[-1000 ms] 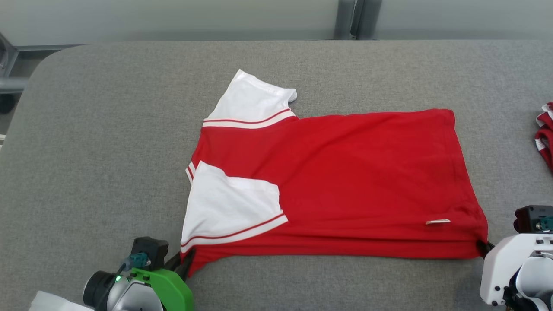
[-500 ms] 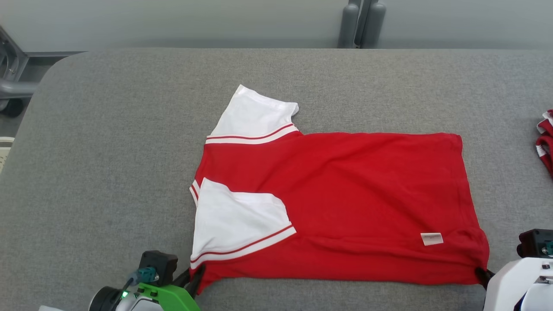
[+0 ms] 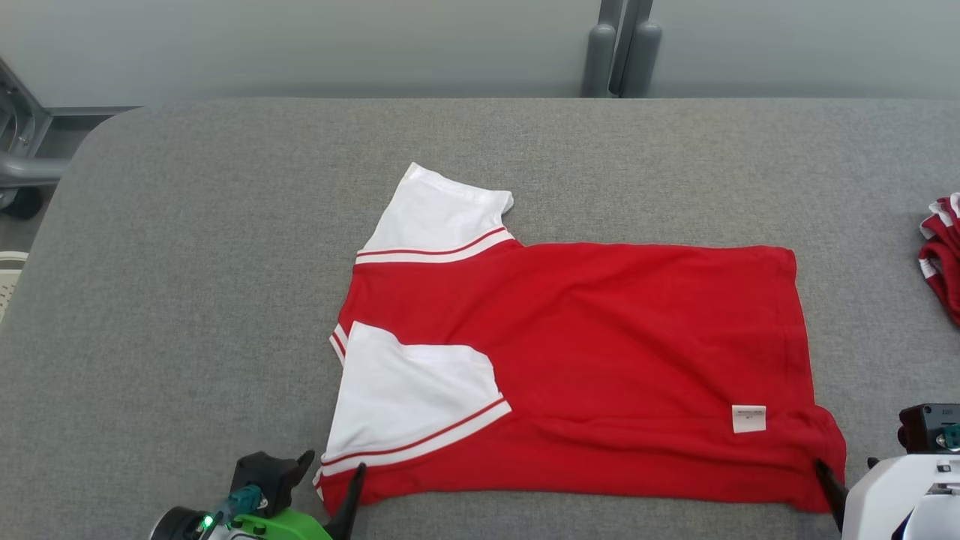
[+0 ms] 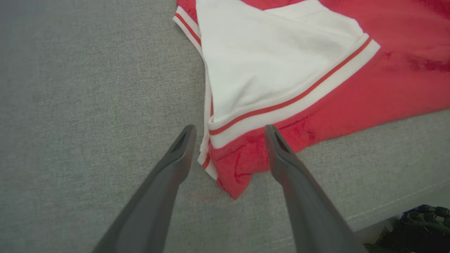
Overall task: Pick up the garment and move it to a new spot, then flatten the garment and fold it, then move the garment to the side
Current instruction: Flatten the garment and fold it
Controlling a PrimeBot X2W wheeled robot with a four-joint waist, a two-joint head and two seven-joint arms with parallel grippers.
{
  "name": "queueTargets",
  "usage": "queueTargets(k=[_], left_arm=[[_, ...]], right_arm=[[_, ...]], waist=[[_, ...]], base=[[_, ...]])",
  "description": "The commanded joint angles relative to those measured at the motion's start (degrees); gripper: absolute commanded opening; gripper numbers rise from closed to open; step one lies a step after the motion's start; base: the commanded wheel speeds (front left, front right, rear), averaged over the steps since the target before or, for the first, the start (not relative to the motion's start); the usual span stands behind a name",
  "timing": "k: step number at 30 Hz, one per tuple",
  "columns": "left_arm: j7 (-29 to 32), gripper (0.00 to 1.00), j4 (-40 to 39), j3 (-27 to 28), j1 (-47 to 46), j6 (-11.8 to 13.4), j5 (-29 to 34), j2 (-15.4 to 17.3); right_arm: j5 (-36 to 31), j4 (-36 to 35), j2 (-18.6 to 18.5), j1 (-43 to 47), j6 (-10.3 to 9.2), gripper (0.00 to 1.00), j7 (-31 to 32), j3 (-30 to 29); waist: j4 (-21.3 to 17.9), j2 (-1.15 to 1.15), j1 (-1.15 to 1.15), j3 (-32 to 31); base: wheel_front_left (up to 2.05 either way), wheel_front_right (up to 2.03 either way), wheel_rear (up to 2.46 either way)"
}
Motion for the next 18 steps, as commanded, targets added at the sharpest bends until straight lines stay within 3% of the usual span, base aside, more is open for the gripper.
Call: queueTargets(k=[1, 5, 9, 15, 18], left_arm=[[-1.93, 1.0, 0.05, 0.1, -1.27, -0.41, 0.34, -0.06], [-11.51, 1.0, 1.52, 1.49, -2.04, -1.0, 0.16, -1.59], [-19.98, 1.0, 2.72, 3.43, -2.1, 0.16, -0.06, -3.25], [-24.88, 1.0, 2.24, 6.93, -1.94, 3.72, 1.1, -5.41], [-25.27, 1.0, 1.29, 8.7, -1.25, 4.06, 0.89, -6.35]], right_arm=[[-0.59, 0.33, -0.27, -0.88, -0.09, 1.0, -1.12, -0.09], [-3.23, 1.93, 0.02, -2.04, -0.09, 1.0, -7.24, -0.68], [-5.52, 3.65, 0.98, -2.77, -0.09, 1.0, -14.05, 0.27], [-7.69, 5.66, 3.14, -3.63, -0.09, 1.0, -25.44, 1.83], [-8.32, 6.48, 4.21, -4.24, -0.09, 1.0, -30.82, 2.99]], waist=[[0.24, 0.0, 0.0, -0.28], [0.71, 0.0, 0.0, -1.5], [1.05, 0.0, 0.0, -3.2], [1.23, 0.0, 0.0, -6.05], [1.11, 0.0, 0.0, -7.31]], base=[[0.0, 0.0, 0.0], [0.0, 0.0, 0.0], [0.0, 0.0, 0.0], [0.0, 0.0, 0.0], [0.0, 0.0, 0.0]])
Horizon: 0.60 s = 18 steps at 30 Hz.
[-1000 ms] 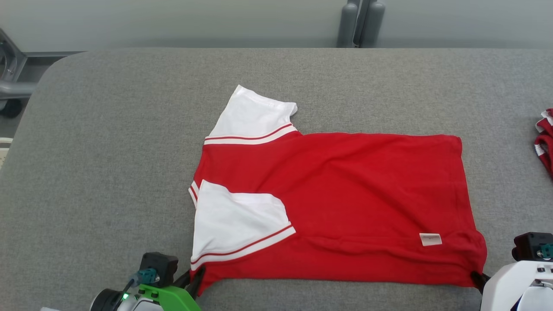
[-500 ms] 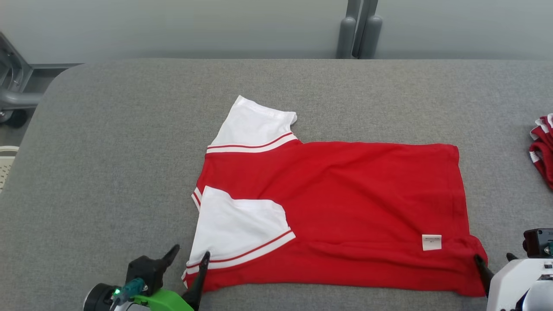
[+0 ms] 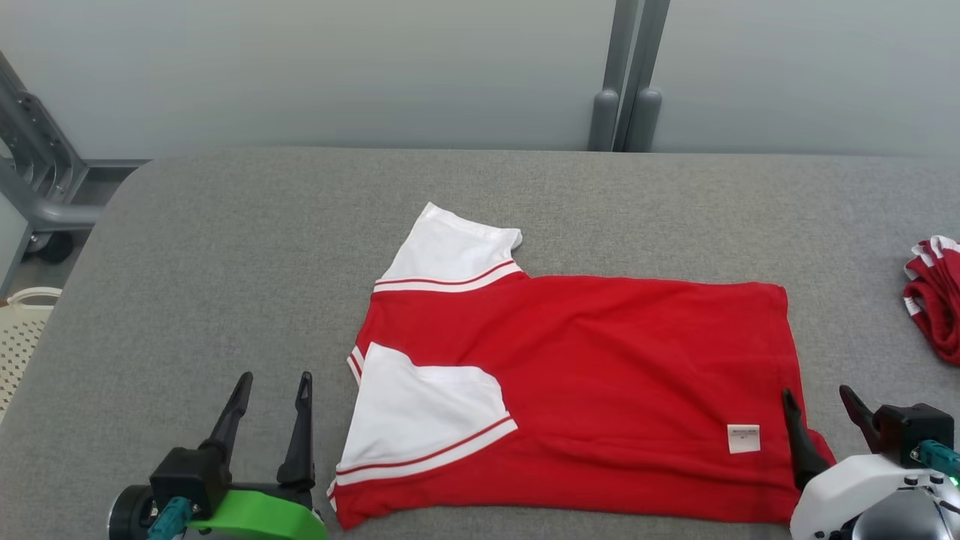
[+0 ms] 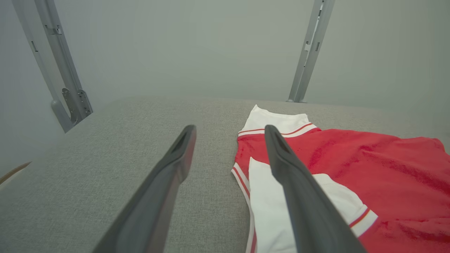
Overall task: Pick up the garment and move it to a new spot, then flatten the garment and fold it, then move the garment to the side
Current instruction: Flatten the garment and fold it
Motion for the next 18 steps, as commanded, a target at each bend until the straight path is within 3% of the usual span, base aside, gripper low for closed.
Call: queueTargets(k=[1, 8, 18], left_arm=[[-0.47, 1.0, -0.69, 1.6, 0.28, 0.32, -0.13, -0.54], [-0.43, 1.0, -2.33, 4.91, -0.2, -0.84, 1.32, -1.68], [-0.45, 1.0, 2.42, 6.58, -0.6, -2.88, 4.73, -1.77]], right_arm=[[-0.86, 0.57, 0.47, -1.01, -0.09, 1.0, -3.35, 0.73], [-0.15, 2.18, 1.55, -2.93, -0.09, 1.0, -9.95, 3.21], [-0.98, 4.62, 1.91, -5.52, -0.09, 1.0, -11.58, 6.12]], waist=[[-0.07, 0.0, 0.0, -1.63], [-0.05, 0.0, 0.0, -2.91], [-0.64, 0.0, 0.0, -4.48]], base=[[0.0, 0.0, 0.0], [0.0, 0.0, 0.0], [0.0, 0.0, 0.0]])
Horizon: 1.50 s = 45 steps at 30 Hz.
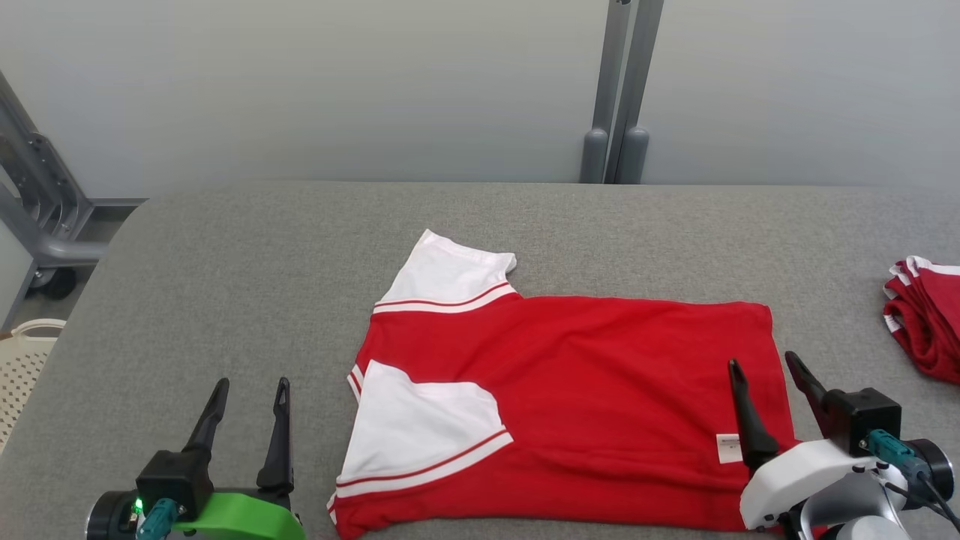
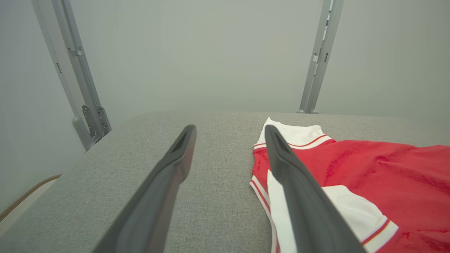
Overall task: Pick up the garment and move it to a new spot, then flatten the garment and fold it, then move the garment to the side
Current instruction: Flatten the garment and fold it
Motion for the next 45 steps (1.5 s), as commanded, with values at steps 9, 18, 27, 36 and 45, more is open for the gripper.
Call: queueTargets(k=[9, 18, 27, 36, 45], left_arm=[[-0.19, 1.0, 3.33, -0.57, -0.56, -0.93, 1.32, -0.09], [-0.19, 1.0, 4.6, -0.75, -1.37, -1.41, 1.29, -0.35], [0.53, 1.0, 6.05, -1.88, -5.04, -1.96, 1.68, -0.31], [7.97, 1.0, 9.71, -5.19, -19.73, -4.94, 1.85, 1.41], [19.6, 1.0, 19.12, -12.0, -39.52, -6.55, 0.43, 4.28]], right_arm=[[-0.91, 1.88, 0.03, 0.17, -0.09, 1.0, 0.45, 0.52], [-1.8, 1.48, 0.05, -0.58, -0.09, 1.0, 1.18, 0.14], [-0.94, 1.41, -0.67, -3.37, -0.09, 1.0, 6.46, 0.69], [1.46, -0.14, -10.74, -15.67, -0.07, 1.0, 25.05, 6.69], [9.19, -4.06, -22.43, -29.35, -0.09, 1.0, 42.01, 14.26]], waist=[[-0.09, 0.0, 0.0, -0.05], [0.08, 0.0, 0.0, 0.64], [-0.57, 0.0, 0.0, 3.07], [-2.55, 0.0, 0.0, 11.96], [-5.4, 0.0, 0.0, 22.16]], base=[[0.0, 0.0, 0.0], [0.0, 0.0, 0.0], [0.0, 0.0, 0.0], [0.0, 0.0, 0.0], [0.0, 0.0, 0.0]])
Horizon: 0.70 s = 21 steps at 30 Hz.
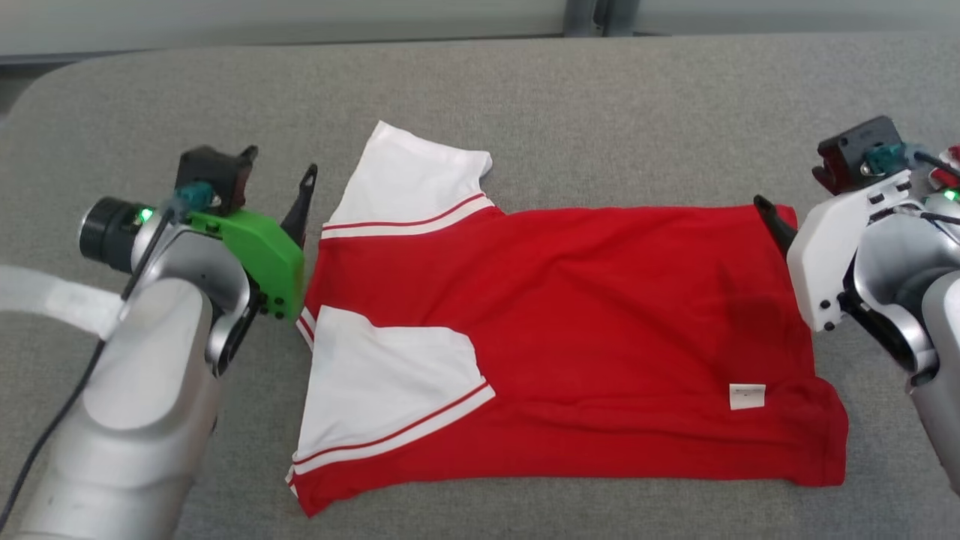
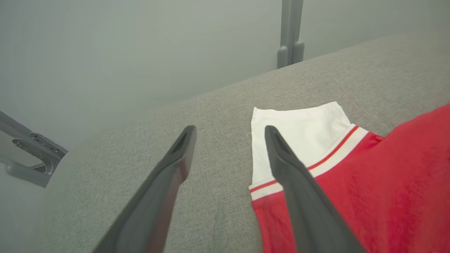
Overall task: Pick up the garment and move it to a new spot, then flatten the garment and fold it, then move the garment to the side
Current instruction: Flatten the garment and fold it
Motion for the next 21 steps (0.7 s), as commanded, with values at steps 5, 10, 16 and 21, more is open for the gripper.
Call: queueTargets(k=[5, 10, 16, 21], left_arm=[[5.37, 1.0, 2.81, -6.02, -9.8, -0.14, -5.28, 2.38], [8.95, 1.0, 5.48, -11.09, -17.83, -0.15, -8.81, 5.6], [13.15, 1.0, 7.71, -16.42, -23.89, -0.16, -13.17, 7.68], [13.77, 1.0, 8.05, -19.02, -27.34, -0.16, -16.32, 9.31]], right_arm=[[2.78, -1.86, -4.05, -6.24, -0.09, 1.0, 3.52, 3.43], [3.59, -3.25, -6.39, -11.8, -0.09, 1.0, 3.62, 6.18], [3.82, -3.55, -7.84, -15.24, -0.09, 1.0, 3.39, 7.3], [3.62, -3.29, -8.46, -16.15, -0.09, 1.0, 2.85, 7.53]], waist=[[-4.11, 0.0, 0.0, 11.07], [-5.75, 0.0, 0.0, 16.32], [-6.53, 0.0, 0.0, 20.21], [-6.56, 0.0, 0.0, 21.51]], base=[[0.0, 0.0, 0.0], [0.0, 0.0, 0.0], [0.0, 0.0, 0.0], [0.0, 0.0, 0.0]])
